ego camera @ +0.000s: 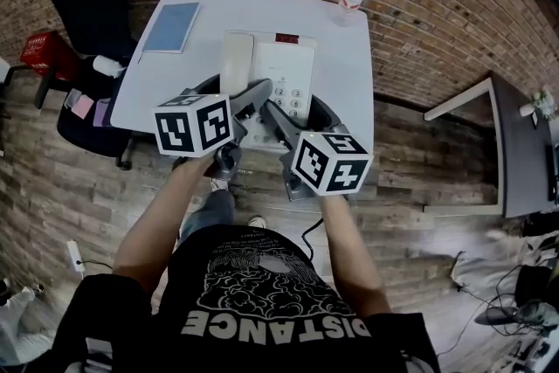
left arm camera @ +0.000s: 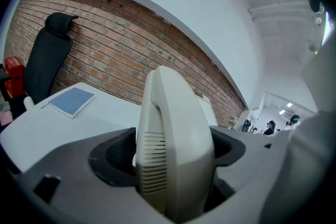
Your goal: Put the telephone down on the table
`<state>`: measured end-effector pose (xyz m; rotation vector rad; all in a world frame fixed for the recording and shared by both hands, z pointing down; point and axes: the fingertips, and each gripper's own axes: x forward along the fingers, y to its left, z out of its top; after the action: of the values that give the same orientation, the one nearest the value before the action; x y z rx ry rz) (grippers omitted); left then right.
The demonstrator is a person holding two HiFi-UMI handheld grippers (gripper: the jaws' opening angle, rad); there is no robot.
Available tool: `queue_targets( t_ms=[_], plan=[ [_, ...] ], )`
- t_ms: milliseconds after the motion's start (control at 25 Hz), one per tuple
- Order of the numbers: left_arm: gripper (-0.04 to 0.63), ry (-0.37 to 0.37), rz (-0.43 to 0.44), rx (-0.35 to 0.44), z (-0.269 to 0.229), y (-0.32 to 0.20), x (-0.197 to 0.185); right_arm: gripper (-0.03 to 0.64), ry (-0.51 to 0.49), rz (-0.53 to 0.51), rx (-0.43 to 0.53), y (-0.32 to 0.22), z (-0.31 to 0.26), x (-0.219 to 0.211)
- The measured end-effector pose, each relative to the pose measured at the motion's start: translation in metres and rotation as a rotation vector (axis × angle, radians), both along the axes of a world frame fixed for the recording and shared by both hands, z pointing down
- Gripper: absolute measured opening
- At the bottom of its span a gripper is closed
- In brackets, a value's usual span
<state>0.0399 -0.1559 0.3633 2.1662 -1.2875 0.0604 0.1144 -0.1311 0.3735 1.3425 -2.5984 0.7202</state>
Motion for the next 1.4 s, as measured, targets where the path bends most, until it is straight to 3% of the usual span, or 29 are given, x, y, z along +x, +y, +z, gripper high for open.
queue_targets(
  t_ms=[400,760,960,1400],
  plan=[
    [0.408,0.015,0.025,-0.018,0.016,-0.090,-0.036,0.347,0.011,0.026,-0.021,-0.088,0.014,-0.036],
    [0.408,0.018,0.059,-0.080,0.041,-0.181,-0.066,0.347,0.015,0.054,-0.087,-0.178,0.038,-0.067],
    [0.407,0.033,0.069,-0.134,0.067,-0.219,-0.092,0.347,0.027,0.063,-0.135,-0.215,0.061,-0.095],
    [0.406,0.048,0.084,-0.279,0.139,-0.283,-0.110,0.347,0.050,0.076,-0.270,-0.278,0.127,-0.112]
  ],
)
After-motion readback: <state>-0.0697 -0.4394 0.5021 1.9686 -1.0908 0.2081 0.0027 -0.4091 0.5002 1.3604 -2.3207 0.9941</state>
